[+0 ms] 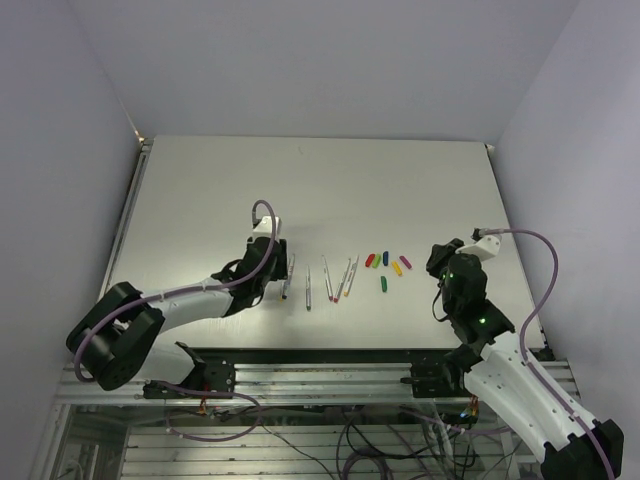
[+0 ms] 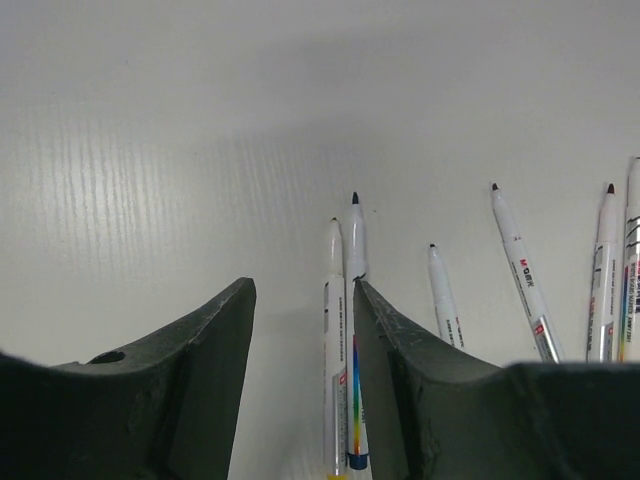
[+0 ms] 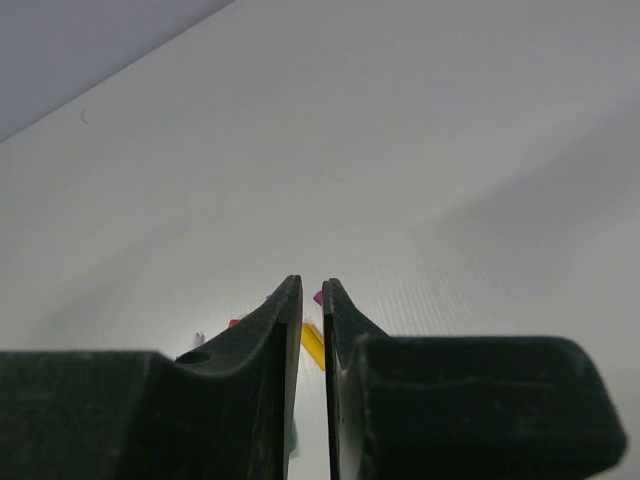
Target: Insert the pens into the pen caps
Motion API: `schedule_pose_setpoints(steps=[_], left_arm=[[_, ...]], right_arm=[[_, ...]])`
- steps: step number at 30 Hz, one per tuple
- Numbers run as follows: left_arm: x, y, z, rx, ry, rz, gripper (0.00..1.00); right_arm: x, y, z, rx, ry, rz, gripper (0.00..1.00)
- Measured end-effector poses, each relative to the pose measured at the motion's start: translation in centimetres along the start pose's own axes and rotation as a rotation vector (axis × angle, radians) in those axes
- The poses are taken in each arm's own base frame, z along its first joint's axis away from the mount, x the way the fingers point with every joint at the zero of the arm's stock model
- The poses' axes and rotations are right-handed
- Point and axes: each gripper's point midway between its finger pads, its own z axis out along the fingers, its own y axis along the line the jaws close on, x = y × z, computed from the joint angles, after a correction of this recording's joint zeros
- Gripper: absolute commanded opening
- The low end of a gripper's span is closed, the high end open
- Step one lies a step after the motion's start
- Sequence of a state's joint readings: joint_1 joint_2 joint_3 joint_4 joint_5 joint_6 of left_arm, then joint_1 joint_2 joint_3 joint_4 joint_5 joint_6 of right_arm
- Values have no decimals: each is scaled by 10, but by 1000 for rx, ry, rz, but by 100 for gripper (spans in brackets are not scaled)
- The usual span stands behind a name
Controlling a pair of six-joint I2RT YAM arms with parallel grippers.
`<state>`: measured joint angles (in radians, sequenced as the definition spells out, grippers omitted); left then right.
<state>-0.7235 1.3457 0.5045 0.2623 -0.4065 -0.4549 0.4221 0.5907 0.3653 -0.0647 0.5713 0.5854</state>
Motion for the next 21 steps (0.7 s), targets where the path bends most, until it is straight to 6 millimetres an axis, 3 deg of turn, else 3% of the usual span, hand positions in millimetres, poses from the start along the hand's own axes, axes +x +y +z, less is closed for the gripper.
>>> schedule_pose_setpoints(steps=[21], left_arm=[[22, -3, 2, -35, 101, 58, 45]], right_arm=[[19, -3, 4, 7, 62, -25, 15]])
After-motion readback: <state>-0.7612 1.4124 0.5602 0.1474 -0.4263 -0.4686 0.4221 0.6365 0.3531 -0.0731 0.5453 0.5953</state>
